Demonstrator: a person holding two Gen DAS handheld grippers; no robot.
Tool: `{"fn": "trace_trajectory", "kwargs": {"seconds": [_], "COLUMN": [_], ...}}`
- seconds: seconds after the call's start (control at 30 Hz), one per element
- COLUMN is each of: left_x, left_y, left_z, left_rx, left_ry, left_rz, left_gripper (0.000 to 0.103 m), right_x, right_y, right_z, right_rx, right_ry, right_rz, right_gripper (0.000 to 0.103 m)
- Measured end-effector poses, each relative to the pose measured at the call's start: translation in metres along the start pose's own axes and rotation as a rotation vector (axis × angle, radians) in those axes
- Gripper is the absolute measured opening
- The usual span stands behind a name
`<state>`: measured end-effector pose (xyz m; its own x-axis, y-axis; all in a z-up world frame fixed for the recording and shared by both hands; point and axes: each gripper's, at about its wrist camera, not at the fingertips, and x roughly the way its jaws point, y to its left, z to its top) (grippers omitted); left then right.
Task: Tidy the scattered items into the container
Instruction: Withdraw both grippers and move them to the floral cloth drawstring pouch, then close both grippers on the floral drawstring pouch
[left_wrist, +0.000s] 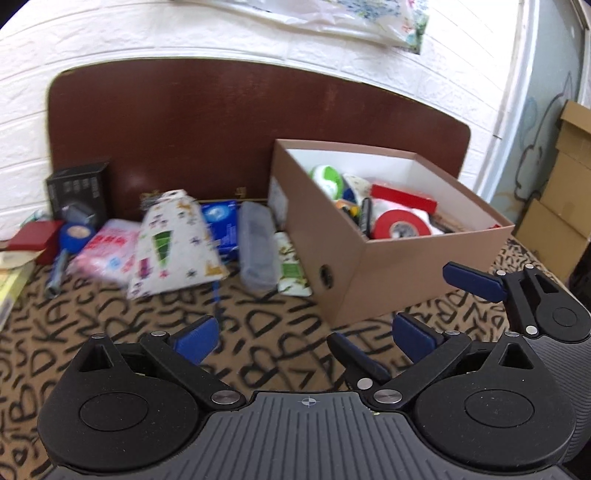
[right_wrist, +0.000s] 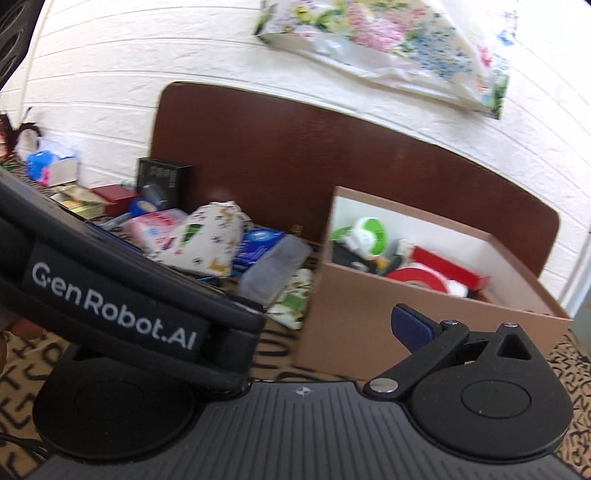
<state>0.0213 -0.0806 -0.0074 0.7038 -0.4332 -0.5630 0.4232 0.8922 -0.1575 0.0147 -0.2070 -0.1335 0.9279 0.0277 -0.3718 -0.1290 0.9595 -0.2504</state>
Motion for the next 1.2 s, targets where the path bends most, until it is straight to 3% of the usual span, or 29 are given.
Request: {"fn": "trace_trajectory", "kwargs": {"seconds": [0.17, 0.43, 0.73, 0.97, 1.2], "left_x": [-0.014, -0.016, -0.019, -0.001, 0.042], "left_y": [0.021, 0.061, 0.111, 0.136, 0.147], "left_z": [-0.01, -0.026, -0.008, 0.02, 0.047], "left_rx": [-0.043, -0.12, -0.191, -0.169, -0.12], "left_ry": [0.006, 0.055, 0.006, -0.009, 0.038], "left_rz": [0.038, 0.105, 0.152, 0.131, 0.09], "left_gripper": [0.103, 0.103, 0.103, 0.097, 0.085], "right_x": [0.0, 0.009, 0.026, 0.06, 0.112], "right_y": [0.023, 0.043, 0.044, 0.048, 0.048], "right_z": [-0.003, -0.011, 0.009, 0.035, 0.053], "right_rx": [-0.001, 0.037, 0.095, 0.093, 0.112], "right_ry": [0.009, 0.096, 0.034, 0.017, 0.077], "right_rz": [0.052, 0.148, 0.175, 0.199, 0.224], "right_gripper": [0.103, 0.103, 0.101, 0.09, 0.075]}}
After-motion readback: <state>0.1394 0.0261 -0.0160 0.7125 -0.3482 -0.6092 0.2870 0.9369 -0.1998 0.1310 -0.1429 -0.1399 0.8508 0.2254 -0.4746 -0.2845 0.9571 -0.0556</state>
